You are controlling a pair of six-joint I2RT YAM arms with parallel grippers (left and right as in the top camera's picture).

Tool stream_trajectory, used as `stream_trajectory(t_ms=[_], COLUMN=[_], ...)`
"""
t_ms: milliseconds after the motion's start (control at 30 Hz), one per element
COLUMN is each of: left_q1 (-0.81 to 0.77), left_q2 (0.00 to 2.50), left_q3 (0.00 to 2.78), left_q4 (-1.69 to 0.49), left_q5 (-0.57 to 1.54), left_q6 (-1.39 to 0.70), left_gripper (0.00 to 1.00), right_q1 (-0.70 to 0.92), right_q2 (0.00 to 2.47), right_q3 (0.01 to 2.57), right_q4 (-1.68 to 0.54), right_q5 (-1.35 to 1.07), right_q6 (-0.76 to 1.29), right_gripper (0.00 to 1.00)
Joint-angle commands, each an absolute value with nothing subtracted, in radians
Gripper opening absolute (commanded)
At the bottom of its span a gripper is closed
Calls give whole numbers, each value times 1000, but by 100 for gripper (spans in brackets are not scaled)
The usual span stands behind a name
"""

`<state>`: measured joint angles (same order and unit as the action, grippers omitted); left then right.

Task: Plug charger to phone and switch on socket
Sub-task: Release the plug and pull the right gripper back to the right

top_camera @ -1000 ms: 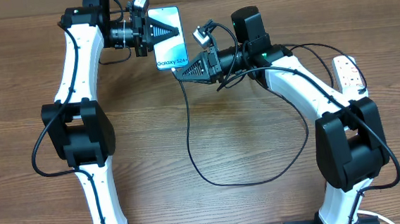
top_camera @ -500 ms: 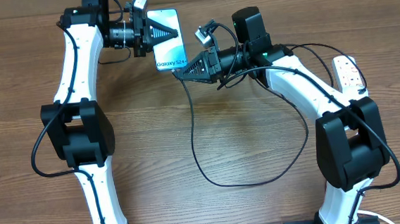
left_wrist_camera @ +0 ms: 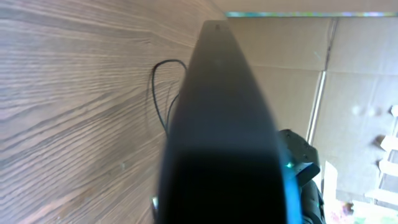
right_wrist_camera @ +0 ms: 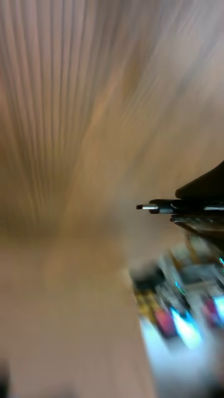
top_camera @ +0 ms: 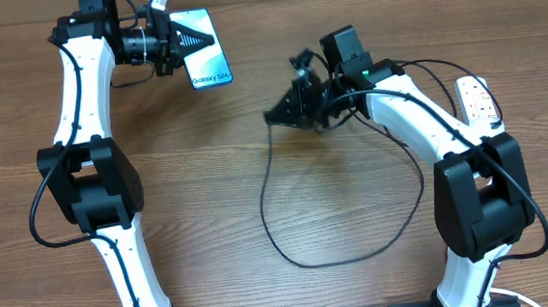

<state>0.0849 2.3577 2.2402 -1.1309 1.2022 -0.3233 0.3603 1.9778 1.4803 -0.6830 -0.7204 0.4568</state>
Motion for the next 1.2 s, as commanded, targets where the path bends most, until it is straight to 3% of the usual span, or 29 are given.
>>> stream_trajectory(t_ms=[0,200,1167], left_q1=[76,76,69], left_q2=[2341,2341,2341], left_q3=[2261,2261,2261], left_q4=[-1143,-1151,-1155], left_q5=[1167,1144,1141], left_q6=[-337,-337,-308], left_gripper=[4,4,4], right_q1=[394,435,440], right_q2=[1954,1954,2088], right_q3=[1494,1493,1433], right_q4=[-757,-884,-875], right_q5=[-205,93,92], right_q6=[389,392,392], right_gripper=[4,4,4])
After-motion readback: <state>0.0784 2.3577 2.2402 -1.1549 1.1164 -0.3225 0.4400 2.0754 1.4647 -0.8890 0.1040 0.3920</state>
